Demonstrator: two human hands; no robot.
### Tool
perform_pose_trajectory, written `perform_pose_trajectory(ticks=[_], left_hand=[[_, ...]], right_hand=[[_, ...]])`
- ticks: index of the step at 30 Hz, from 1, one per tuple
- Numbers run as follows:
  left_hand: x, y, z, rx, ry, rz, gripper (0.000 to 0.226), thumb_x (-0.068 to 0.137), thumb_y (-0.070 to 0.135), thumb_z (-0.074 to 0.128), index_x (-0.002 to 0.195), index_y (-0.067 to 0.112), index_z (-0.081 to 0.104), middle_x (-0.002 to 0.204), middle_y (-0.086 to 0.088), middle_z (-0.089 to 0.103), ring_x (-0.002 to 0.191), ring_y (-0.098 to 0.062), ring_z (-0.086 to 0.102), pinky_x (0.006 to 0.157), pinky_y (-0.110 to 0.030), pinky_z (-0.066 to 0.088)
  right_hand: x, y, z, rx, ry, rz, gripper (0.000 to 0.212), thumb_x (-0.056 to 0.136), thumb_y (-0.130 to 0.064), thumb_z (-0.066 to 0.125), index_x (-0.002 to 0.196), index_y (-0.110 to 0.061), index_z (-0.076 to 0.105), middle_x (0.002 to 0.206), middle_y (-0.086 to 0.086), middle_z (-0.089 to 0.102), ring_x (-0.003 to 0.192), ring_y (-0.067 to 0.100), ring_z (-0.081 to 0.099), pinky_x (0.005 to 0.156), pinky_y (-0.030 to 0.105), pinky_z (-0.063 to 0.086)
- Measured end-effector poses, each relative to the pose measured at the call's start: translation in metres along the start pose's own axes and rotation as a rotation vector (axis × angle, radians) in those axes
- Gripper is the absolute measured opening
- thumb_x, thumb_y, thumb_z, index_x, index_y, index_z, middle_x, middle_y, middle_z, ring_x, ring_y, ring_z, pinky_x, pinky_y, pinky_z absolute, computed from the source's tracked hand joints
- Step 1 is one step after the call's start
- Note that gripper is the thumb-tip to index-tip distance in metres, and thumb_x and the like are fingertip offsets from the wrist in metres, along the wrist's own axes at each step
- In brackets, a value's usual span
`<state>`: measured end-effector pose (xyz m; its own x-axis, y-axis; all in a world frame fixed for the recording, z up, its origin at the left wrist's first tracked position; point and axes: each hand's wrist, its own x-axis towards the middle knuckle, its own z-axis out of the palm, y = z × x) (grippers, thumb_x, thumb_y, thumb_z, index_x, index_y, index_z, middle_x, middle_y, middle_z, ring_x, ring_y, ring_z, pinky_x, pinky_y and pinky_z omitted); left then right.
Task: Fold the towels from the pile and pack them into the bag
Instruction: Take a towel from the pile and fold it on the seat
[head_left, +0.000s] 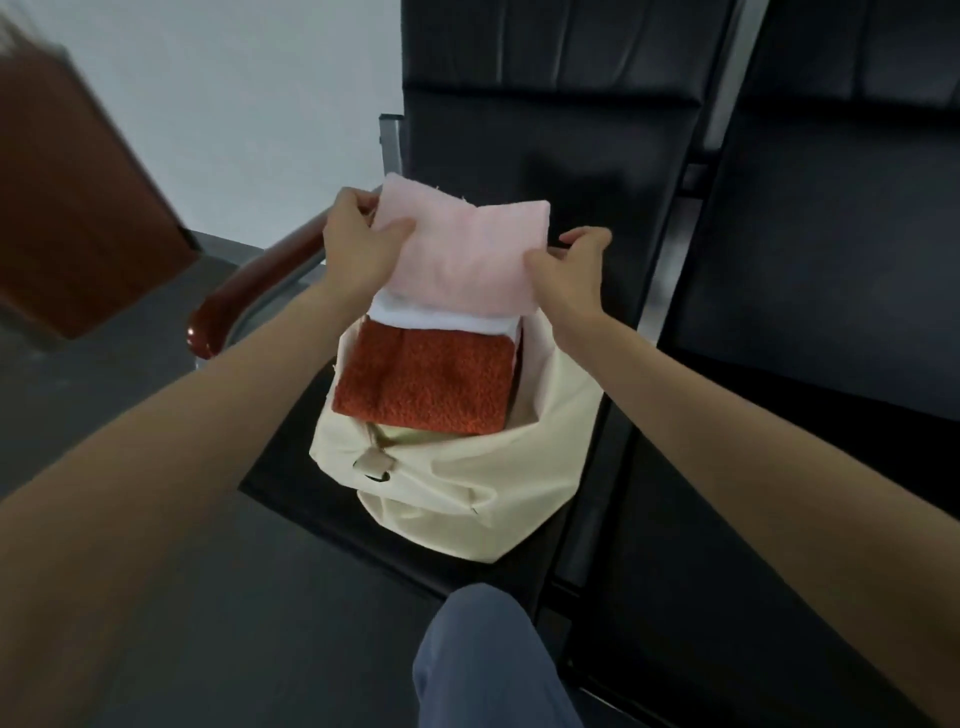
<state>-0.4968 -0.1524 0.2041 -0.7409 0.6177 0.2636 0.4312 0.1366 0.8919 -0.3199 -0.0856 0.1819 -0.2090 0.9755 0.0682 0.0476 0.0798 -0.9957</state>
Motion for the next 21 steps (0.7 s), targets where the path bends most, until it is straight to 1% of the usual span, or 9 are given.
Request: perform_pose_trajectory(ticks=[2, 4, 6, 7, 9, 12, 15, 18, 21], left_hand=[[0.016, -0.012, 0.004, 0.046, 0.000, 0.001, 0.030, 0.082, 0.019, 0.069, 0.101, 0.016, 0.046, 0.108, -0.004, 0.060, 0.102, -0.019, 0.061, 0.090, -0.036, 0.053], [0.025, -0.028, 0.009, 0.103, 0.007, 0.008, 0.028, 0.084, 0.020, 0.069, 0.102, 0.012, 0.048, 0.113, -0.007, 0.060, 0.105, -0.022, 0.060, 0.091, -0.035, 0.050], [0.026, -0.043, 0.015, 0.203, -0.019, -0.017, 0.031, 0.089, 0.026, 0.065, 0.110, 0.007, 0.053, 0.117, -0.009, 0.060, 0.110, -0.024, 0.057, 0.092, -0.033, 0.045], [0.024, -0.049, 0.018, 0.263, -0.044, -0.034, 0.035, 0.091, 0.028, 0.063, 0.115, 0.004, 0.054, 0.119, -0.011, 0.059, 0.113, -0.025, 0.055, 0.093, -0.032, 0.042], [0.016, -0.053, 0.023, 0.360, -0.076, -0.023, 0.039, 0.094, 0.027, 0.057, 0.122, 0.001, 0.052, 0.125, -0.015, 0.057, 0.118, -0.028, 0.051, 0.095, -0.032, 0.038], [0.000, -0.045, 0.030, 0.548, -0.053, 0.088, 0.045, 0.096, 0.028, 0.050, 0.130, -0.001, 0.048, 0.133, -0.019, 0.051, 0.126, -0.034, 0.043, 0.103, -0.039, 0.032], [-0.027, -0.027, 0.041, 0.610, -0.046, 0.150, 0.050, 0.095, 0.035, 0.048, 0.135, 0.005, 0.047, 0.142, -0.017, 0.043, 0.135, -0.033, 0.034, 0.110, -0.044, 0.025], [-0.064, -0.003, 0.059, 0.659, -0.027, 0.228, 0.053, 0.095, 0.040, 0.046, 0.140, 0.011, 0.042, 0.154, -0.016, 0.027, 0.145, -0.030, 0.018, 0.116, -0.051, 0.008], [-0.099, 0.025, 0.086, 0.581, -0.135, 0.329, 0.055, 0.096, 0.036, 0.048, 0.144, 0.013, 0.037, 0.157, -0.015, 0.021, 0.146, -0.030, 0.015, 0.117, -0.044, 0.012]], right_hand=[[0.011, 0.009, 0.014, -0.056, 0.009, -0.016, 0.019, 0.088, -0.004, 0.052, 0.100, -0.010, 0.038, 0.083, -0.006, 0.045, 0.076, 0.008, 0.048, 0.065, 0.020, 0.043], [0.017, 0.021, 0.022, -0.114, 0.007, -0.024, 0.015, 0.090, -0.009, 0.057, 0.103, -0.006, 0.050, 0.087, -0.007, 0.048, 0.084, 0.009, 0.051, 0.077, 0.025, 0.048], [0.022, 0.033, 0.024, -0.135, -0.004, -0.001, 0.019, 0.090, -0.012, 0.060, 0.105, -0.002, 0.055, 0.094, -0.002, 0.054, 0.091, 0.013, 0.054, 0.088, 0.032, 0.050], [0.024, 0.037, 0.023, -0.134, -0.013, 0.019, 0.020, 0.090, -0.013, 0.061, 0.106, -0.002, 0.057, 0.097, 0.001, 0.056, 0.092, 0.014, 0.055, 0.091, 0.034, 0.050], [0.026, 0.041, 0.018, -0.141, -0.037, 0.031, 0.020, 0.090, -0.015, 0.061, 0.106, -0.003, 0.058, 0.099, 0.005, 0.060, 0.091, 0.016, 0.058, 0.090, 0.038, 0.051], [0.025, 0.043, 0.003, -0.141, -0.070, 0.012, 0.011, 0.090, -0.016, 0.059, 0.099, -0.009, 0.058, 0.101, 0.008, 0.064, 0.092, 0.021, 0.064, 0.087, 0.044, 0.054], [0.016, 0.045, -0.028, -0.156, -0.069, 0.037, 0.012, 0.091, -0.019, 0.056, 0.102, -0.015, 0.053, 0.104, 0.005, 0.060, 0.095, 0.023, 0.064, 0.087, 0.046, 0.054], [0.003, 0.049, -0.079, -0.269, -0.100, 0.055, 0.024, 0.094, -0.026, 0.055, 0.114, -0.013, 0.051, 0.100, 0.001, 0.058, 0.096, 0.020, 0.061, 0.089, 0.043, 0.053], [-0.010, 0.053, -0.150, -0.416, -0.121, 0.138, 0.038, 0.096, -0.029, 0.054, 0.127, -0.010, 0.044, 0.098, 0.000, 0.055, 0.095, 0.018, 0.057, 0.093, 0.040, 0.051]])
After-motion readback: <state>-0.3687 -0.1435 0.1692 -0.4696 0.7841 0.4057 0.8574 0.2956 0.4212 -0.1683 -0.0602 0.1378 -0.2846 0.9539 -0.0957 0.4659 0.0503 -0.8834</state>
